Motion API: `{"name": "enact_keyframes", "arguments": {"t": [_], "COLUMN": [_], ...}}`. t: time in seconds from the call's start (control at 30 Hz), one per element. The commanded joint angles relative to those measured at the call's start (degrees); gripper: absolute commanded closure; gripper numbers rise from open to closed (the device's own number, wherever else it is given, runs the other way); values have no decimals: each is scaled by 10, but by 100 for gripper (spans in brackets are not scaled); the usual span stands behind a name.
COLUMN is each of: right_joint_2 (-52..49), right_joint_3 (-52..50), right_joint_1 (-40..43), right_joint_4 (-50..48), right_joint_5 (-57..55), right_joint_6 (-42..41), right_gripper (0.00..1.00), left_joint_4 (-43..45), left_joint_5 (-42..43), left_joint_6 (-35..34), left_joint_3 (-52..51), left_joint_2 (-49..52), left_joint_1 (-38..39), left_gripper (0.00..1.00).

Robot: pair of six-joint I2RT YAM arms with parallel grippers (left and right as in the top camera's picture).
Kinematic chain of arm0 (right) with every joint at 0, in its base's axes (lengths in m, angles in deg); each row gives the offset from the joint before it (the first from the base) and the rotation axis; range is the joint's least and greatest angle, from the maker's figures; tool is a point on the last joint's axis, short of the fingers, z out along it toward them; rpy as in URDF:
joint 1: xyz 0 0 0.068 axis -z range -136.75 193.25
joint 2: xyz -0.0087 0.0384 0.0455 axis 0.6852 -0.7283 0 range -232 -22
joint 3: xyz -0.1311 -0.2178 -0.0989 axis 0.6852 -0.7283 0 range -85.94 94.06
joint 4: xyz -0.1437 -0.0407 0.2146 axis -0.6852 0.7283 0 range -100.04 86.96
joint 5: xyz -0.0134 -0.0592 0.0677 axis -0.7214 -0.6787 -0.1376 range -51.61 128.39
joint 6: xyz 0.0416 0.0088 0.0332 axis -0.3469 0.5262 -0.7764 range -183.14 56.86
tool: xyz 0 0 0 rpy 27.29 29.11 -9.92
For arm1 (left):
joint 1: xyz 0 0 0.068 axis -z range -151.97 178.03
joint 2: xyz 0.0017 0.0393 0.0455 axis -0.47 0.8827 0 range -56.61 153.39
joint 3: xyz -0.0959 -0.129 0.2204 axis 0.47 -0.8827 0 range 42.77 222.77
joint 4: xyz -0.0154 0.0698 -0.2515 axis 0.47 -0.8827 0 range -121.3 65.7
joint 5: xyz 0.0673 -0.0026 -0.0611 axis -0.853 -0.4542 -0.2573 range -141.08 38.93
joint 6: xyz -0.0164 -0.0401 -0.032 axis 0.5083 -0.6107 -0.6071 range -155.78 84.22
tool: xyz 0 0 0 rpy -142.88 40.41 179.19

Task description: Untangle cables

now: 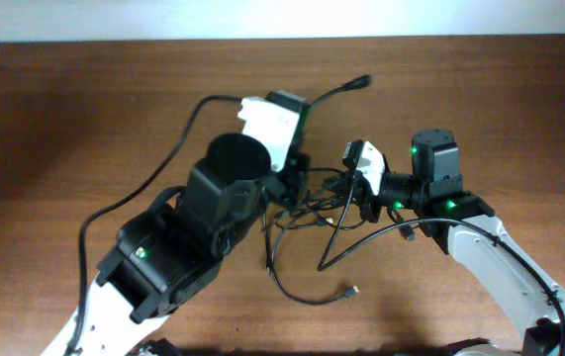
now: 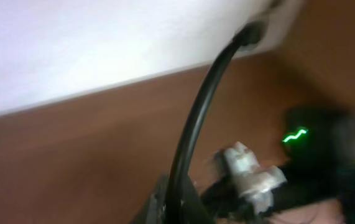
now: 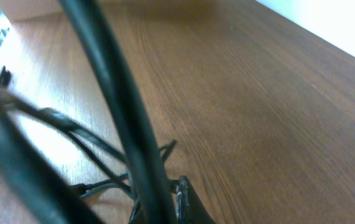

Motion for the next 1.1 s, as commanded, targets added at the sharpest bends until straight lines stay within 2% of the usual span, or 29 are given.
{"name": "enact_keyframes", "arguments": {"t": [0.0, 0.07, 0.1, 0.17, 0.23, 0.3, 0.33, 0.4, 0.53, 0.57, 0.7, 0.83, 0.87, 0.97, 1.07], "right_joint_2": [17, 35, 50, 87, 116, 126, 126, 126, 126, 126, 126, 126, 126, 126, 127], "right_joint_3": [4, 4, 4, 4, 4, 4, 4, 4, 4, 4, 4, 4, 4, 4, 4], "right_joint_1": [-2, -2, -2, -2, -2, -3, -3, -2, -2, -2, -2, -2, 2, 6, 5], "right_joint_4": [-2, 9, 21, 35, 38, 74, 80, 78, 78, 78, 78, 77, 78, 65, 65], "right_joint_5": [5, 59, 86, 96, 197, 296, 310, 309, 301, 301, 301, 301, 302, 356, 356], "right_joint_6": [-115, -164, -178, -258, -288, -288, -288, -288, -288, -288, -287, -287, -287, -287, -287], "right_gripper": [96, 96, 96, 96, 96, 96, 96, 96, 96, 96, 96, 96, 96, 96, 96], "left_joint_4": [-88, -133, -154, -167, -159, -138, -126, -117, -121, -120, -152, -200, -211, -225, -220], "left_joint_5": [-169, -184, -186, -186, -186, -186, -184, -153, -81, -58, 161, 230, 248, 252, 252], "left_joint_6": [-7, -30, -57, -93, -112, -112, -112, -112, -75, -43, 214, 347, 372, 380, 389], "left_joint_3": [3, 3, 3, 3, 3, 3, 3, 3, 3, 3, 3, 3, 3, 2, 2], "left_joint_2": [-8, -3, -1, -1, 0, 10, 21, 36, 39, 39, 39, 37, 31, 30, 31], "left_joint_1": [-1, -5, -16, -33, -43, -45, -45, -45, -45, -45, -45, -45, -45, -45, -45], "left_gripper": [100, 100, 91, 90, 93, 90, 66, 0, 1, 1, 3, 5, 4, 5, 5]}}
